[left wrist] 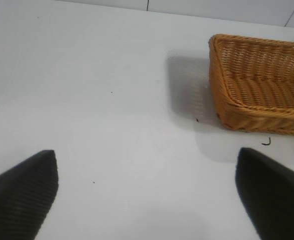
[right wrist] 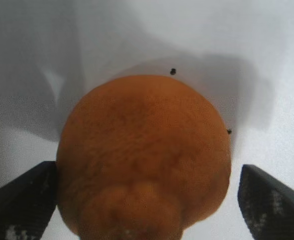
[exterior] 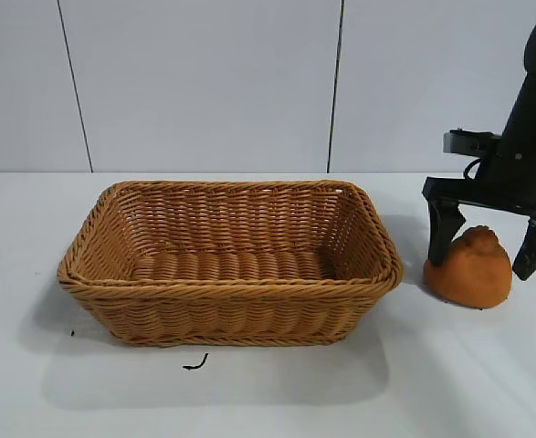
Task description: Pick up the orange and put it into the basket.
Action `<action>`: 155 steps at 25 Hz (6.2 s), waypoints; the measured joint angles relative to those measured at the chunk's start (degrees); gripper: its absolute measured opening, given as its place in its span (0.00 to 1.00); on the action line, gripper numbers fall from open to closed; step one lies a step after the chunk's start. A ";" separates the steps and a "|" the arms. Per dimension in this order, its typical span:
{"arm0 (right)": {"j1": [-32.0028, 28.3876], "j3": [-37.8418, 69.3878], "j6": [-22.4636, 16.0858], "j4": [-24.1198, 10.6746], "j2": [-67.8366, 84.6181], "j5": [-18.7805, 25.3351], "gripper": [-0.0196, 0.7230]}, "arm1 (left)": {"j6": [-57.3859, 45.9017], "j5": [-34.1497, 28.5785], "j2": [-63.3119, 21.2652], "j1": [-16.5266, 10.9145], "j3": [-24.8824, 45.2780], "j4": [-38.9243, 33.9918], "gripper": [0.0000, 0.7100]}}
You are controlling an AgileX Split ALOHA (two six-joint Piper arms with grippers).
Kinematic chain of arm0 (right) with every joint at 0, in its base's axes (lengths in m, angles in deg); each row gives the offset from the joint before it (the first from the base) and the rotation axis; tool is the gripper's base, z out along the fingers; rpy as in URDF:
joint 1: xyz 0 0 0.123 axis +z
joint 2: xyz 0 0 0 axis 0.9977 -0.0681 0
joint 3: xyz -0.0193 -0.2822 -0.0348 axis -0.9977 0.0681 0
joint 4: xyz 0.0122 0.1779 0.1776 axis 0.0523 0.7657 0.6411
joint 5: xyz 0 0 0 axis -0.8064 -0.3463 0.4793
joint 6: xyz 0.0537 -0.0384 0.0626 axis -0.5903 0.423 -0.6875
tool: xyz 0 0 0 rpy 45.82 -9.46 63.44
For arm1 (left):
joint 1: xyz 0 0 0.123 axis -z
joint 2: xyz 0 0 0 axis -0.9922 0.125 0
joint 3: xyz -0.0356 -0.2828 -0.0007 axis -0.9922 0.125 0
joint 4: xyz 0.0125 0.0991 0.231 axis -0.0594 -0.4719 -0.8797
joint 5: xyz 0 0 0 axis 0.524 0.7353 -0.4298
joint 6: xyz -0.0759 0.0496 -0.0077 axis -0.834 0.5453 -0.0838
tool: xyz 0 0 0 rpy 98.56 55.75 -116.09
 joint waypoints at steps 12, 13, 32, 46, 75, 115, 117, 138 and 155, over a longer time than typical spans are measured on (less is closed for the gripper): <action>0.00 -7.31 0.37 0.20 2.23 7.72 0.17 | 0.00 0.00 0.00 0.00 0.00 0.01 0.98; 0.00 -8.45 0.42 0.20 3.03 8.64 0.17 | 0.00 0.00 0.00 0.00 0.00 0.01 0.98; 12.07 -22.34 0.80 -0.07 9.99 14.83 0.17 | 0.00 0.00 0.00 0.00 0.00 0.01 0.98; 31.35 -22.34 0.62 0.04 6.42 7.44 0.17 | 0.00 0.00 0.00 0.00 0.00 0.01 0.98; 33.11 -33.53 -1.37 -3.43 -5.03 13.71 0.96 | 0.00 0.00 0.00 0.00 0.00 0.01 0.98; -0.20 -21.67 -2.38 -9.84 8.53 14.72 0.96 | 0.00 0.00 0.00 0.00 0.00 0.01 0.98; -0.20 -16.71 -2.32 -9.71 12.35 14.72 0.96 | 0.00 0.00 0.00 0.00 0.00 0.01 0.98; -0.20 45.34 0.82 -9.66 65.88 8.20 0.96 | 0.00 0.00 0.00 0.00 0.00 0.01 0.98; -0.20 55.96 1.07 -9.66 112.76 3.36 0.96 | 0.04 0.00 0.00 0.00 0.00 0.01 0.98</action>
